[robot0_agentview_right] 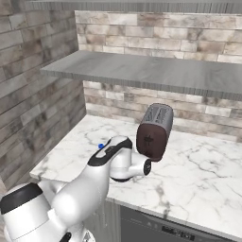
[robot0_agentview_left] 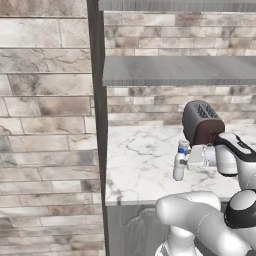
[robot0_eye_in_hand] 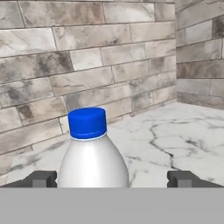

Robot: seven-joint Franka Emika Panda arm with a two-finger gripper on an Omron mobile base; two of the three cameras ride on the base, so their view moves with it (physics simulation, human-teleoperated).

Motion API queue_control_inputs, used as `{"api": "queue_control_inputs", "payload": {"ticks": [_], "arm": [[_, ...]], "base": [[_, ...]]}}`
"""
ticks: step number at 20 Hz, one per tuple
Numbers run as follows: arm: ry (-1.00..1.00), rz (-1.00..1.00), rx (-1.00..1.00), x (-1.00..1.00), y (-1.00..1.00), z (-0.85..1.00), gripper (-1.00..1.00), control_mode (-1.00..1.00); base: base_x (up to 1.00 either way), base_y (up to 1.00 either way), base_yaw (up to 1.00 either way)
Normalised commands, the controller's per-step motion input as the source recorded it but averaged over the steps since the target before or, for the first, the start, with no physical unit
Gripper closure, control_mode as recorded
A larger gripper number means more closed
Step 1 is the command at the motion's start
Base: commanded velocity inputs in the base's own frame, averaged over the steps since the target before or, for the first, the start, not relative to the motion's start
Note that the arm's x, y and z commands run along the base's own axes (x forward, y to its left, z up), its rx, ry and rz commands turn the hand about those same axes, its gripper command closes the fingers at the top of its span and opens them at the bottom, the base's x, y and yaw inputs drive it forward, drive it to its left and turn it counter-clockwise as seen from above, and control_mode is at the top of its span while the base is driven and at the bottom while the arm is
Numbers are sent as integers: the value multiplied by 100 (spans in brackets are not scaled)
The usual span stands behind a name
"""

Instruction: Move the drinks to the dining counter.

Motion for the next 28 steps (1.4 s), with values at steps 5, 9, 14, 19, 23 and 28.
{"api": "queue_control_inputs", "payload": {"ticks": [5,9,14,19,23,28], "arm": [[0,0,0,0,24,0,-100,-100],[0,0,0,0,21,0,-100,-100],[0,0,0,0,11,-5,100,-100],[0,0,0,0,1,-2,100,-100],[-4,1,0,-9,0,10,100,-100],[-27,14,0,-46,-1,85,100,-100]], "base": [[0,0,0],[0,0,0],[0,0,0],[0,0,0],[0,0,0],[0,0,0]]}}
